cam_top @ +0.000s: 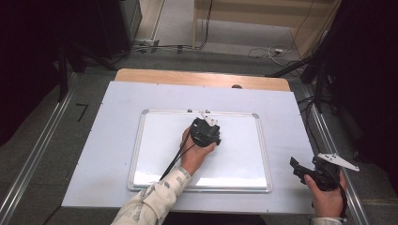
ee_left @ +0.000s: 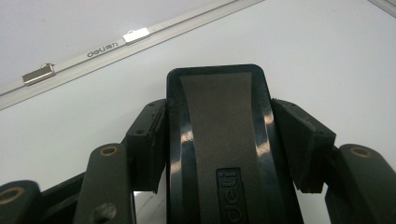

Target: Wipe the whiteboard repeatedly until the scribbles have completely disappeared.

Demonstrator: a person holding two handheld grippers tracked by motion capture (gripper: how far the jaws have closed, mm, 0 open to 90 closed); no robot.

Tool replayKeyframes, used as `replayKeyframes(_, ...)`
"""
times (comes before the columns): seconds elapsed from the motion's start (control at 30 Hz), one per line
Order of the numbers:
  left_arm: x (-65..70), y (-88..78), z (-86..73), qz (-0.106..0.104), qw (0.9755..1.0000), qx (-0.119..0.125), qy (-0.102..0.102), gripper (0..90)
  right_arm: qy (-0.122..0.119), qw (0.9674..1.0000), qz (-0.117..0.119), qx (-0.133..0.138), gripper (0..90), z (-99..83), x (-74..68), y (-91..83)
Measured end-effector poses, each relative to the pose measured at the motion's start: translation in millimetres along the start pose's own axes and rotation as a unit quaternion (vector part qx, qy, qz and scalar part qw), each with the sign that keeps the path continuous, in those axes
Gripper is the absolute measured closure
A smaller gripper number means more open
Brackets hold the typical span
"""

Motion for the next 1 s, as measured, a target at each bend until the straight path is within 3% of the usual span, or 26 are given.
replayKeyframes(0.67, -45.8, -12.8, -6.8, 0.02, 0.9994, 0.006, -0.028, 40.0, -0.001, 1.0, -0.001, -0.001, 13.4, -0.1, -0.2, 0.7)
replayKeyframes(0.87, -43.1, -11.7, -6.1, 0.024, 0.9995, 0.006, -0.022, 40.2, -0.002, 1.0, 0.0, -0.002, 13.4, 0.3, -1.8, 1.3)
replayKeyframes(1.0, -27.0, -9.9, -6.2, 0.012, 0.9999, 0.002, -0.002, 40.3, -0.003, 1.0, 0.0, -0.002, 13.4, 1.1, -3.1, 2.0)
Point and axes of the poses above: each handheld gripper's, and its own axes: y roughly forward along the jaws, z roughly out of its top, x roughly to its right, the point moved 9 cm from there along y, roughly forward along the jaws, and after that the axes turned 7 degrees about -y, right-handed, at the moved point
